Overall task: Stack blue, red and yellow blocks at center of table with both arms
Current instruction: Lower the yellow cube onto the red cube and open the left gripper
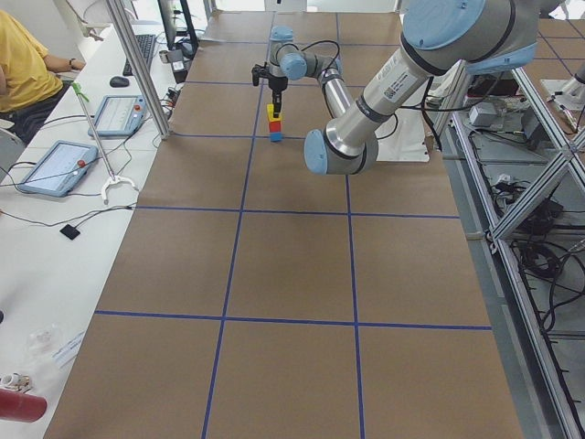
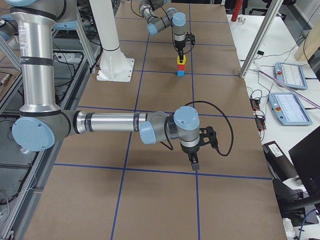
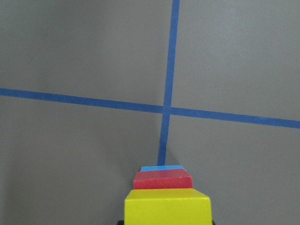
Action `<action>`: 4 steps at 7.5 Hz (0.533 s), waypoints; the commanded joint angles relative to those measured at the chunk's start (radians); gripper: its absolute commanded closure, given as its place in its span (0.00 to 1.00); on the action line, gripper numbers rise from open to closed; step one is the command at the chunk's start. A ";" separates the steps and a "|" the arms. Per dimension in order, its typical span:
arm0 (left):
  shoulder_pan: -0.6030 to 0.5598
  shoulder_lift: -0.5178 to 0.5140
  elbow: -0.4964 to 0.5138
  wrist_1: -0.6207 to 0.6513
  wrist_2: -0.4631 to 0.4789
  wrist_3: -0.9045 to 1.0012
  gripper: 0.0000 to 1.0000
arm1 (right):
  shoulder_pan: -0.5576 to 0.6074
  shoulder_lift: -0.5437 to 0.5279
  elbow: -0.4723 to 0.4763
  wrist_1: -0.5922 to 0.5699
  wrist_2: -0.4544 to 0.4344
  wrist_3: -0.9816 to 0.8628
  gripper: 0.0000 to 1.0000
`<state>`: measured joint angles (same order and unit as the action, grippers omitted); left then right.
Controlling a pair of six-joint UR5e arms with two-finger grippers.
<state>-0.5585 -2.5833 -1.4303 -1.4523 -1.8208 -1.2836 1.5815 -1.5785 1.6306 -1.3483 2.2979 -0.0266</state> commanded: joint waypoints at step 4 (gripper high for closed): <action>-0.008 -0.001 -0.007 -0.014 0.000 0.016 0.00 | 0.000 0.002 -0.002 0.000 0.000 -0.001 0.00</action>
<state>-0.5629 -2.5845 -1.4301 -1.4624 -1.8208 -1.2774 1.5816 -1.5772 1.6303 -1.3484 2.2979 -0.0274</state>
